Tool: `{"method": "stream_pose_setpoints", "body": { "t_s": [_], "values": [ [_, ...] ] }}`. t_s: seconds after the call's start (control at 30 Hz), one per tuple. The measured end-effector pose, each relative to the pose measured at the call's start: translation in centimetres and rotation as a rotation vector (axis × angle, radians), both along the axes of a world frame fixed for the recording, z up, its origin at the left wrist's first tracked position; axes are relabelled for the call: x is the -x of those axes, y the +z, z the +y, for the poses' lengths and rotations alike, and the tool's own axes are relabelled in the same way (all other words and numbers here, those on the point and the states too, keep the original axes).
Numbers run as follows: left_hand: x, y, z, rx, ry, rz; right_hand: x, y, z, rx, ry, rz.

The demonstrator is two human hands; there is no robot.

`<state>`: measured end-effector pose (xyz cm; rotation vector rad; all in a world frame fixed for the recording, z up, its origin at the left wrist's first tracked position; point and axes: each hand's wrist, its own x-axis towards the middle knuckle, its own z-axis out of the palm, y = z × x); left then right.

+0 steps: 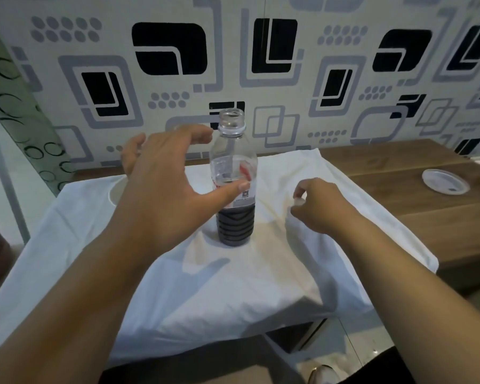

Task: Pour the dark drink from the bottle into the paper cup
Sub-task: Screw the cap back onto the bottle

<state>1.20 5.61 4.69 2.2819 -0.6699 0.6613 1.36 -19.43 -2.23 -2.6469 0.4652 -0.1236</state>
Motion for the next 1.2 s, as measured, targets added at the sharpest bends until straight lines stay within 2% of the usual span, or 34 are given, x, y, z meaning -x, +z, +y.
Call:
{"method": "stream_pose_setpoints", "body": {
  "t_s": [0.3, 0.57, 0.8, 1.2],
  "values": [
    [-1.4, -0.7, -1.2, 0.045, 0.031, -0.052, -0.4, 4.3, 3.1, -0.229, 0.117, -0.560],
    [-1.6, -0.9, -1.3, 0.047, 0.040, -0.043, 0.3, 8.3, 6.3, -0.655, 0.096, -0.928],
    [-1.2, -0.6, -1.5, 0.046, 0.060, -0.018, 0.6, 9.3, 8.3, -0.726, 0.166, -0.966],
    [-1.4, -0.8, -1.2, 0.052, 0.039, -0.021, 0.4, 7.7, 9.9, -0.567, 0.274, -0.830]
  ]
}}
